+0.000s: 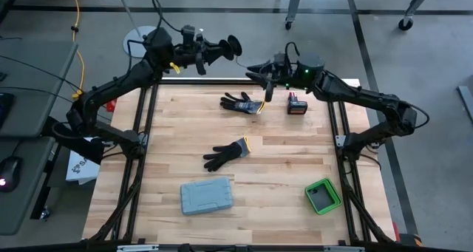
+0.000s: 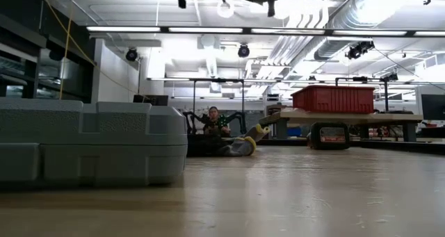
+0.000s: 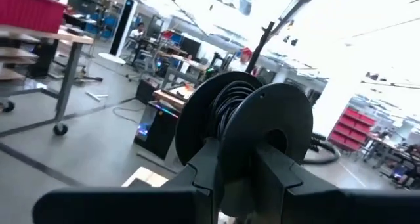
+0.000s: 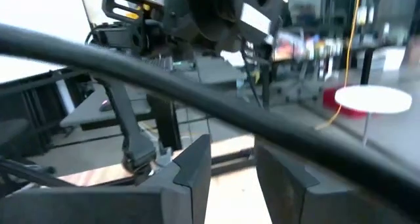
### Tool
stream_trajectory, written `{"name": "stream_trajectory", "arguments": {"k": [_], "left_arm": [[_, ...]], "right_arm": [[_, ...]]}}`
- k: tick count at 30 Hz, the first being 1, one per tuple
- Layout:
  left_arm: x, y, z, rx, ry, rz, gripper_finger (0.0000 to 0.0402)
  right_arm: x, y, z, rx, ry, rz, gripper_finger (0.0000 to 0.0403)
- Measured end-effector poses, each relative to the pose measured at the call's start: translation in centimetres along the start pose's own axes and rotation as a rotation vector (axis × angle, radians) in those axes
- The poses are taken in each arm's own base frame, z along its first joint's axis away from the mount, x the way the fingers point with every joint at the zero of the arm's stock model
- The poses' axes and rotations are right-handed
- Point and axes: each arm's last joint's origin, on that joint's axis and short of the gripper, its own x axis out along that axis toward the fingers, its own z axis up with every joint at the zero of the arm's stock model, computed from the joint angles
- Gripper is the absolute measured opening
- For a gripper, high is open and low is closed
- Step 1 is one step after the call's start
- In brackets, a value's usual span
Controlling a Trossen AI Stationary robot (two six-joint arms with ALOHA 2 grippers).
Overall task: Coil cords
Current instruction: Uncoil the black wire cable from the black spool
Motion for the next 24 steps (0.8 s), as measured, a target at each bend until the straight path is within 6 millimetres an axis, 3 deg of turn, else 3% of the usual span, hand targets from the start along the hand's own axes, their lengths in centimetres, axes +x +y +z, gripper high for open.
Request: {"name": "stream_trajectory", "arguments": {"k": [10, 24], "left_arm": [[0.7, -1.0, -0.6, 0.035, -0.012, 0.019, 0.0047], [2.2, -1.4, -1.9, 0.01, -0.007, -0.032, 0.0047]], "right_arm": [[0.9, 2.1, -0.1, -0.234, -0.034, -0.251, 0.011], [0.9, 2.4, 0.0, -0.24, -0.042, -0.241, 0.011]]}}
